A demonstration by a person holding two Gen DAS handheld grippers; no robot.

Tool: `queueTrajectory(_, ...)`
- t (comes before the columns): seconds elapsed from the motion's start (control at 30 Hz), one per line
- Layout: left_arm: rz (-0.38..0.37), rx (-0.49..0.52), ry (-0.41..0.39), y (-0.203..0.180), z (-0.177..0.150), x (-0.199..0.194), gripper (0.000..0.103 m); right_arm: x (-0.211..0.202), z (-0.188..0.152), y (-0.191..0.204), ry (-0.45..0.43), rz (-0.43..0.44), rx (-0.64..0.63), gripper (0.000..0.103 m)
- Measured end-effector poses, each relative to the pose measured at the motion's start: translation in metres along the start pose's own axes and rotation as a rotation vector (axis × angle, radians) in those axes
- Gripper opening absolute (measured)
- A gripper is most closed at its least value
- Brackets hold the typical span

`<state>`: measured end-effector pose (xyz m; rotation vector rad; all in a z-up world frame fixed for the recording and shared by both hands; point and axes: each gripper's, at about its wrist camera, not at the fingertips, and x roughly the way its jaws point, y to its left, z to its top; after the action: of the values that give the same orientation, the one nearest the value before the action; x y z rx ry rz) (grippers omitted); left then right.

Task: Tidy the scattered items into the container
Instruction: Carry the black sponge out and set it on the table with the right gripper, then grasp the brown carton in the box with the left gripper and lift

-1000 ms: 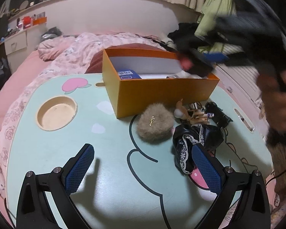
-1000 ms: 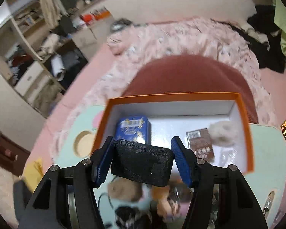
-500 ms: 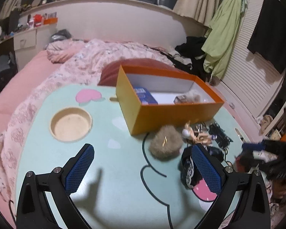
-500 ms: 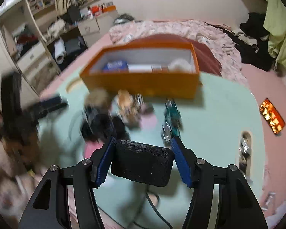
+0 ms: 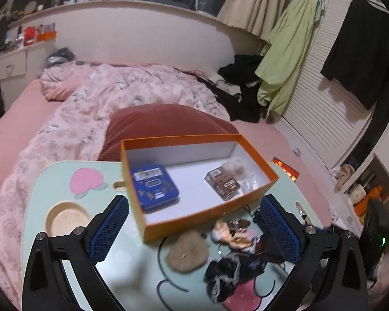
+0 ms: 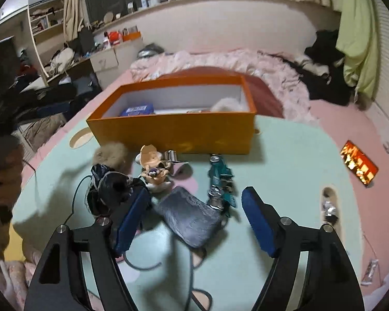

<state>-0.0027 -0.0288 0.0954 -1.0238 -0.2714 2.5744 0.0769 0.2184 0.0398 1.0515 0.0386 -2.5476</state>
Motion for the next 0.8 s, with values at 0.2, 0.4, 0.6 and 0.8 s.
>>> queueTrajectory(0.2, -0.011, -0.004, 0.072, -0.009, 0.029, 0.027, 0.097, -0.009, -0.028, -0.013, 0.080, -0.014, 0.033, 0.075)
queueTrajectory(0.4, -0.056, -0.070, 0.206, -0.017, 0.047, 0.070, 0.086, 0.002, -0.049, -0.007, 0.097, -0.092, -0.010, 0.077)
queueTrajectory(0.6, -0.035, -0.072, 0.373, -0.033, 0.048, 0.130, 0.070, 0.002, -0.050, -0.005, 0.070, -0.118, -0.006, 0.081)
queueTrajectory(0.8, 0.017, -0.117, 0.539, -0.045, 0.041, 0.185, 0.070, 0.000, -0.051, -0.006, 0.067, -0.116, -0.004, 0.081)
